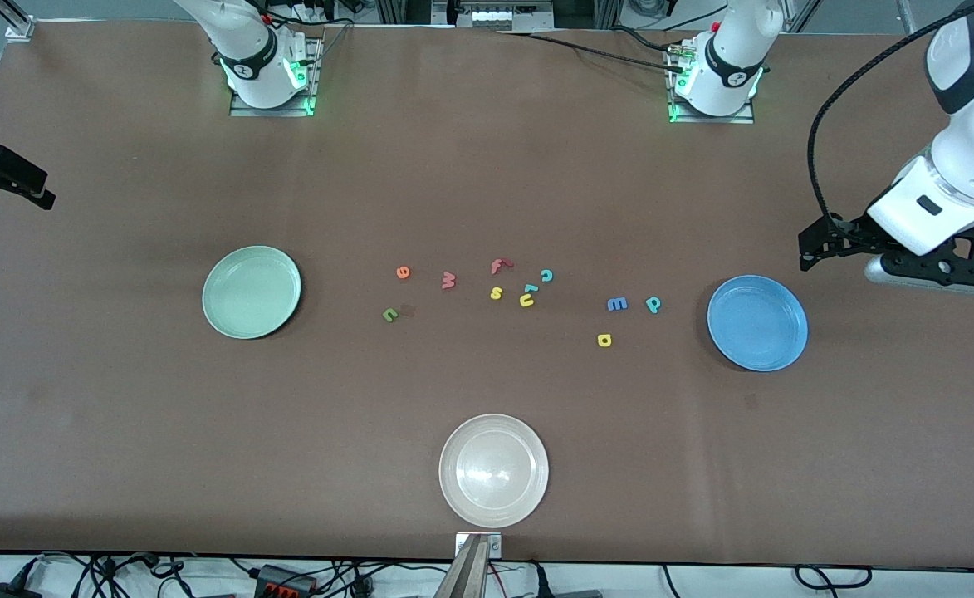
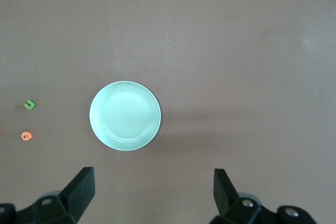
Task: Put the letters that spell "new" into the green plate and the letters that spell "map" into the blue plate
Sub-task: 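Move the right gripper down to the green foam letter u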
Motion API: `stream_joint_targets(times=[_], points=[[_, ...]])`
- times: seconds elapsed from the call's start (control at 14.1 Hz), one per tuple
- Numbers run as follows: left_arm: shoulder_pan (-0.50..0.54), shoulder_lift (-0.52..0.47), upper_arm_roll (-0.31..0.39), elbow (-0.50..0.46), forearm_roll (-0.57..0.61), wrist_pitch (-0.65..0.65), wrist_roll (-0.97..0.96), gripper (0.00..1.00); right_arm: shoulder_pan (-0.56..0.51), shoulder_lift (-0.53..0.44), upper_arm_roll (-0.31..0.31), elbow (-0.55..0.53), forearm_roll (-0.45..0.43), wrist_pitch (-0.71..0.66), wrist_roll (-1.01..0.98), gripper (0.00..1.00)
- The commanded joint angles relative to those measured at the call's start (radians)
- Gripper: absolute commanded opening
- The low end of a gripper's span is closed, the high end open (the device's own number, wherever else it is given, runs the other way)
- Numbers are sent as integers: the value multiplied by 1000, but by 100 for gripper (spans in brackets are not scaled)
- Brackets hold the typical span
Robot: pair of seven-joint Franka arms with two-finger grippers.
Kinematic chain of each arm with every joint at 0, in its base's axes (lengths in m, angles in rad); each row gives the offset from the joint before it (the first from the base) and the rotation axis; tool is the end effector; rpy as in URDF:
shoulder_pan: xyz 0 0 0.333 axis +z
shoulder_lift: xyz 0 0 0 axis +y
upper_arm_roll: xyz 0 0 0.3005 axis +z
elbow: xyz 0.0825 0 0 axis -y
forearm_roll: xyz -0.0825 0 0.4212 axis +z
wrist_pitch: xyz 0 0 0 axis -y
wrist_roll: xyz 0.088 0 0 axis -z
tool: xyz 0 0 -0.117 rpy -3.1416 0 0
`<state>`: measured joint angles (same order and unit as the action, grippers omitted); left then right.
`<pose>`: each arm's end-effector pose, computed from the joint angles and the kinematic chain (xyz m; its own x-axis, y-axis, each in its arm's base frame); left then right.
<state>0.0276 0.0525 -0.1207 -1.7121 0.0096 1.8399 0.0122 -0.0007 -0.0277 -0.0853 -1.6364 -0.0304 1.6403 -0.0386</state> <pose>0.6213 -0.0559 0.5188 0.9914 -0.1067 0.0756 -0.1067 -0.9943 -0.0040 0.5873 -0.0546 0.5880 0.9985 -0.0453 0.0304 -0.0462 -0.9985 0.0292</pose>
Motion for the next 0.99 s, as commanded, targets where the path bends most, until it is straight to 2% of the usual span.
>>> stream_joint_targets(times=[0.0, 0.14, 0.21, 0.43, 0.64, 0.92], points=[[11, -69, -16, -7, 12, -79, -27, 100, -9, -3, -1, 6, 15, -16, -6, 100], [9, -47, -14, 96, 12, -209, -26, 100, -10, -3, -2, 6, 15, -16, -9, 100], [9, -28, -14, 115, 13, -224, -34, 100, -7, -1, -1, 3, 15, -16, -6, 100], [2, -29, -17, 105, 13, -185, -35, 100, 10, 40, 7, 0, 17, -23, -4, 100], [0, -31, -22, 100, 13, -165, -37, 100, 91, 110, 7, 0, 26, -27, -10, 100], [3, -33, -22, 95, 13, -165, -35, 100, 165, 199, 7, 7, 133, 21, -10, 100]])
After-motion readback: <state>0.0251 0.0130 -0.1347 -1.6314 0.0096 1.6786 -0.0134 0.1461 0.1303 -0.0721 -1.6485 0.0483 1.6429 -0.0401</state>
